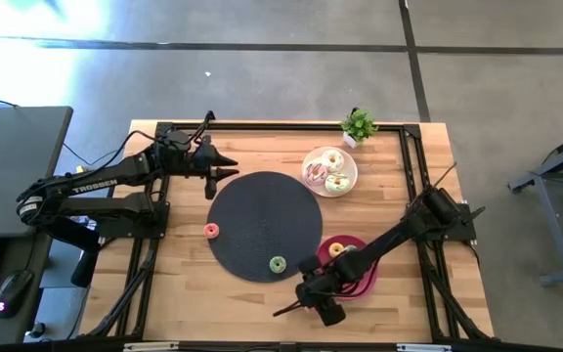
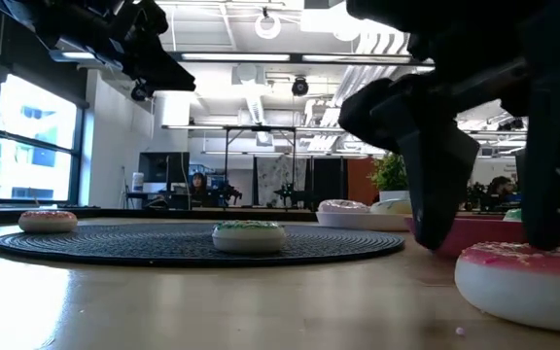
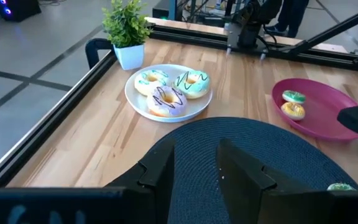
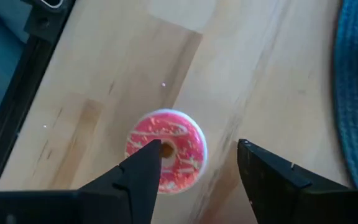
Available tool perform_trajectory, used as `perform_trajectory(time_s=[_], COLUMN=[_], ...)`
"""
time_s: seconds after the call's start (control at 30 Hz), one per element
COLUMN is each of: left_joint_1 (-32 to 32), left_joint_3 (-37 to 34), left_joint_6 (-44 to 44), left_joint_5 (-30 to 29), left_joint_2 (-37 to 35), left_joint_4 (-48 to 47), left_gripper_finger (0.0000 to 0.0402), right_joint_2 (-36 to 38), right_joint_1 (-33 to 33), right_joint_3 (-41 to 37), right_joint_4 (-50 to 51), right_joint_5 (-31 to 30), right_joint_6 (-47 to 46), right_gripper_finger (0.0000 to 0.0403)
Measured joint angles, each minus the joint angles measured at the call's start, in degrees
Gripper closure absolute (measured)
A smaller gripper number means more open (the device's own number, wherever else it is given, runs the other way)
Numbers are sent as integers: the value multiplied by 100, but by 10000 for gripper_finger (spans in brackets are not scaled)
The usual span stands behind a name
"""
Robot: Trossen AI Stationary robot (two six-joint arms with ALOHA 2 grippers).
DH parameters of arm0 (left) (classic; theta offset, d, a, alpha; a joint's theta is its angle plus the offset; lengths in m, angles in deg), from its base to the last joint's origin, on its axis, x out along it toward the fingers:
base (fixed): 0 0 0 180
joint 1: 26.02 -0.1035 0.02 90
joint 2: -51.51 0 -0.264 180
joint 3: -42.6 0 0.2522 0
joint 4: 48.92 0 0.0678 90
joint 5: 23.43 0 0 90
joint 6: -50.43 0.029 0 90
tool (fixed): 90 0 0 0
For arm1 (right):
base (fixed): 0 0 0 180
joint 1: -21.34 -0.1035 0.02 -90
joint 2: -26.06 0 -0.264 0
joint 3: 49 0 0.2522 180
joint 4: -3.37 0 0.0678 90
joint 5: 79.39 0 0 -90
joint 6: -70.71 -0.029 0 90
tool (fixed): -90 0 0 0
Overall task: Pick & Place donuts
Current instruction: Put the right small pink donut into the red plate
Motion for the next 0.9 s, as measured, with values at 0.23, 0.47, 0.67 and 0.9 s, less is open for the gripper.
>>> perform_trajectory(time_s=[0.23,0.47,0.67,0.9], left_joint_1=[2,1,1,0], left_joint_3=[0,0,0,0], left_joint_6=[11,11,11,11], left_joint_5=[-20,-23,-25,-27], left_joint_2=[-2,-2,-2,-4], left_joint_4=[-2,0,0,2], left_gripper_finger=[289,289,289,289], right_joint_2=[-223,-219,-7,1006], right_joint_1=[-16,129,282,225], right_joint_3=[7,7,-11,-4], right_joint_4=[-19,-85,52,970], right_joint_5=[-10,427,950,-206], right_joint_6=[22,-76,-765,-1294], right_gripper_finger=[228,302,392,378])
